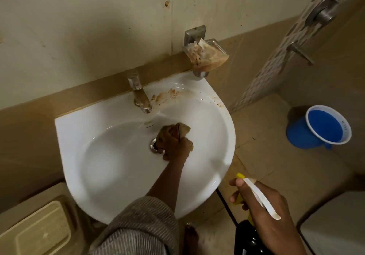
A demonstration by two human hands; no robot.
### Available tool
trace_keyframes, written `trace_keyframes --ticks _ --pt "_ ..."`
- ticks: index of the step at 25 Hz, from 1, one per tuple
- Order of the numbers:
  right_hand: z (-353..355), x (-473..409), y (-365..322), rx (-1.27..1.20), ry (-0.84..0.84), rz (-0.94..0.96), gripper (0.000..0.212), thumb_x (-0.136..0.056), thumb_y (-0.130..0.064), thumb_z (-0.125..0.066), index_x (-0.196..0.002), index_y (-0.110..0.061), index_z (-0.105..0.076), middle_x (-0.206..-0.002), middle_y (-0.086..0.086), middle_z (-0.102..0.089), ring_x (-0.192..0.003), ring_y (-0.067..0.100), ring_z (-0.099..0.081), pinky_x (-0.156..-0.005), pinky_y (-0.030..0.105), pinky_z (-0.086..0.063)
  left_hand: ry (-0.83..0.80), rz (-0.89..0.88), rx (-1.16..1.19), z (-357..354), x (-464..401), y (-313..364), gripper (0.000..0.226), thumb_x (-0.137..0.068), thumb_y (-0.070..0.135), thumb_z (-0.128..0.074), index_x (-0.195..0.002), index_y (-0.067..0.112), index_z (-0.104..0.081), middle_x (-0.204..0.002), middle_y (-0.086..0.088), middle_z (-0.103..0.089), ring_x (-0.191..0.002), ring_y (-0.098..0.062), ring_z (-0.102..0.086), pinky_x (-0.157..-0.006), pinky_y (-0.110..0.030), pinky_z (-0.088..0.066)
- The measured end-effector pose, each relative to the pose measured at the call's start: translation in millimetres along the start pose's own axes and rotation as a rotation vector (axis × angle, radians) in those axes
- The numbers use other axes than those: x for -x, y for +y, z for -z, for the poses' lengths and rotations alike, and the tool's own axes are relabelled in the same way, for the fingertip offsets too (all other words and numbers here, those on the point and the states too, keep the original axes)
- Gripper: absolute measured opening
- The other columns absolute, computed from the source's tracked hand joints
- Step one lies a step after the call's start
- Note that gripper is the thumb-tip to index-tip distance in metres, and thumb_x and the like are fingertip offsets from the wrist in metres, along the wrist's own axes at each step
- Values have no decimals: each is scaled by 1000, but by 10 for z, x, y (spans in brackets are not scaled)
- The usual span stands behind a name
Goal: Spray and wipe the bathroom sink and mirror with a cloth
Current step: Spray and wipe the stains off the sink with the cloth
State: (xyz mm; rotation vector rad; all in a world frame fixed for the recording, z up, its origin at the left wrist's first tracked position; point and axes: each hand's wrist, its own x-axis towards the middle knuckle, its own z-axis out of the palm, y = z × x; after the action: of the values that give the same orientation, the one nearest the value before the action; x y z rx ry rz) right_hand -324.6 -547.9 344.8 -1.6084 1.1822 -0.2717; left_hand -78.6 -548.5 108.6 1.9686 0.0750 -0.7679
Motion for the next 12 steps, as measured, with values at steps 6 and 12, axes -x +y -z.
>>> trace_keyframes --ticks 6,12 --pt "159 -239 -112 -44 52 72 26 -94 -53 -60 -82 -41 -79 -74 -4 -79 -67 9 -71 -64 18 -53 -246 -43 -81 -227 481 736 88 -69 47 -66 -145 52 -22 -141 -5 -38 -109 -29 -57 -85 -43 -57" --pt "238 -531 -322 -45 125 185 35 -98 -46 -57 -84 -26 -81 -78 5 -79 -76 24 -74 -80 55 -60 -577 -202 -37 -25 1052 608 29 -95 17 -58 -120 31 -52 -97 13 -62 -76 -1 -65 -62 -15 -50"
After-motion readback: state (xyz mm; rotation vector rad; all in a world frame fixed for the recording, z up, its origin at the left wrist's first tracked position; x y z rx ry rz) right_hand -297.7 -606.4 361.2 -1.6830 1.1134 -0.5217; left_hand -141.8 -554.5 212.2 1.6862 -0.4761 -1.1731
